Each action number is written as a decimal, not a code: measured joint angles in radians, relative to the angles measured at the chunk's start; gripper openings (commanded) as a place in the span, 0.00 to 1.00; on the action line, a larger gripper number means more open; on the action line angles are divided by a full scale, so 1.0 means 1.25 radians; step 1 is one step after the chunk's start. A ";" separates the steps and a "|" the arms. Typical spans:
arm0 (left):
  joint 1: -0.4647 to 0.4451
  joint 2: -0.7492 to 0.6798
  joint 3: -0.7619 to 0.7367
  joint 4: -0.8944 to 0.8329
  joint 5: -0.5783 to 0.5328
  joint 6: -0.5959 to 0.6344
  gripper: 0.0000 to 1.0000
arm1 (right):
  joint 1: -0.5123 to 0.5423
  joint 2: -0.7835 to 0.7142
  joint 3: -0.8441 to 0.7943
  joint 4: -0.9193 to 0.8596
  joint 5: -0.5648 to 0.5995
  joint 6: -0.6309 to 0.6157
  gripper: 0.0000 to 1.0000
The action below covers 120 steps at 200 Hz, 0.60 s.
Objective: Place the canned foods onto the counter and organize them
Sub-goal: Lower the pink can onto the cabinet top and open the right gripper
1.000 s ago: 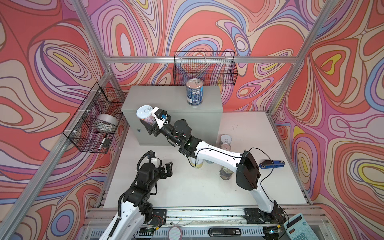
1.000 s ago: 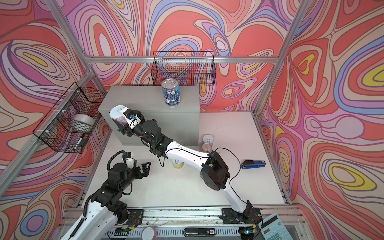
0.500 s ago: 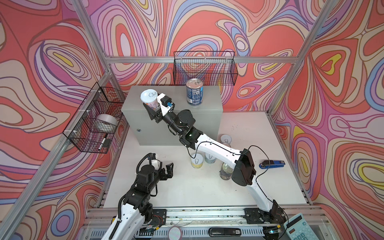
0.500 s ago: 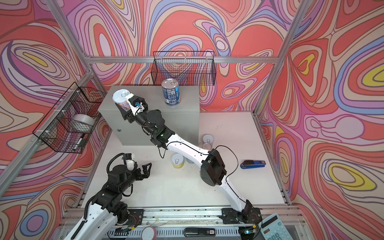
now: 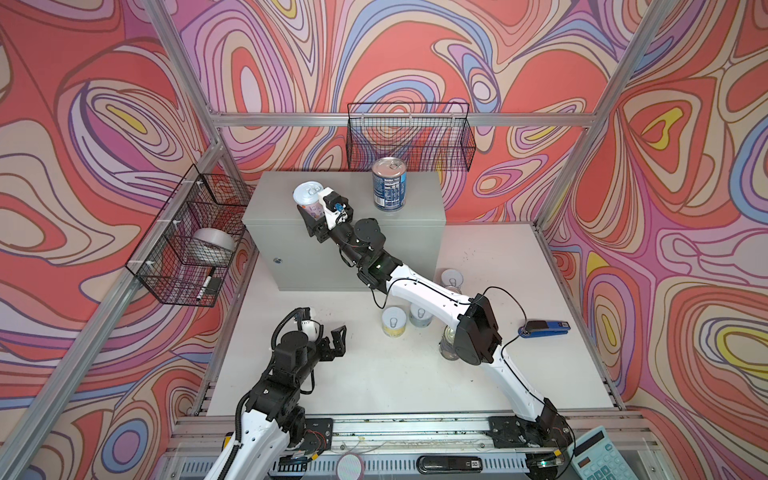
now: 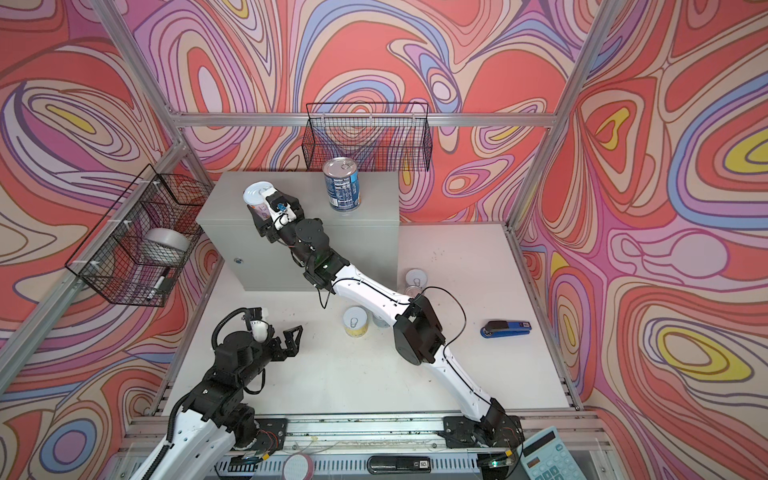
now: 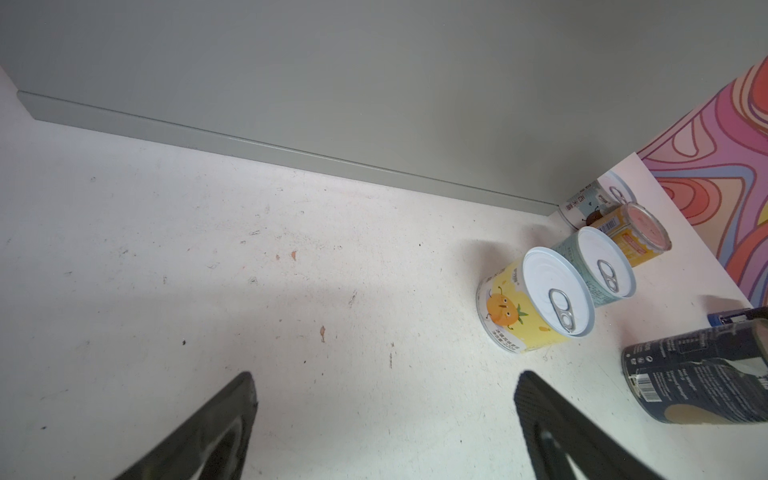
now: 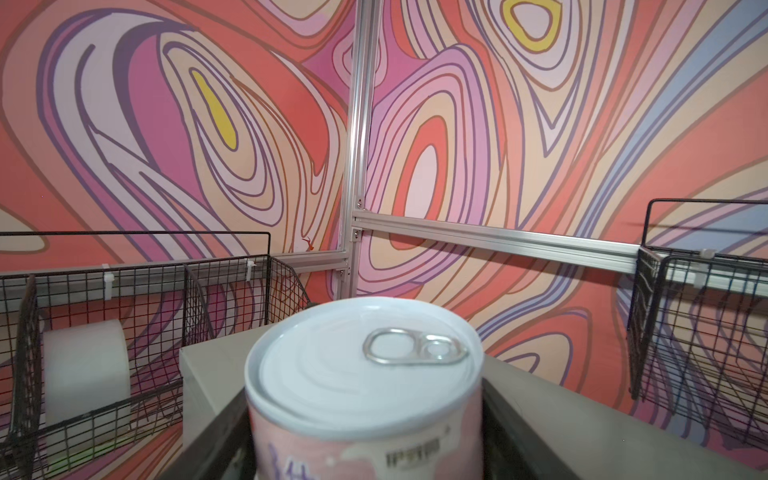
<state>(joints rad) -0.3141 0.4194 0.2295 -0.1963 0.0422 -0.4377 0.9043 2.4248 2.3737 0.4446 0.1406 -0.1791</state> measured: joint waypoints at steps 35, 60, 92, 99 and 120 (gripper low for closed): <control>0.000 0.000 -0.001 0.000 -0.002 0.000 1.00 | -0.005 0.002 0.003 0.002 0.016 0.000 0.67; 0.000 0.001 -0.001 0.000 -0.003 0.000 1.00 | -0.012 0.014 0.025 0.002 0.024 0.005 0.70; 0.000 0.002 -0.001 0.000 -0.008 0.000 1.00 | -0.020 0.017 0.031 0.004 0.036 0.016 0.74; 0.000 0.002 -0.001 0.000 -0.008 0.000 1.00 | -0.021 0.017 0.031 0.005 0.038 0.018 0.77; 0.000 0.002 -0.001 0.000 -0.013 -0.001 1.00 | -0.021 0.017 0.028 0.015 0.045 0.023 0.82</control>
<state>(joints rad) -0.3141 0.4213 0.2279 -0.1959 0.0254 -0.4385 0.8776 2.4466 2.4084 0.4633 0.1970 -0.1509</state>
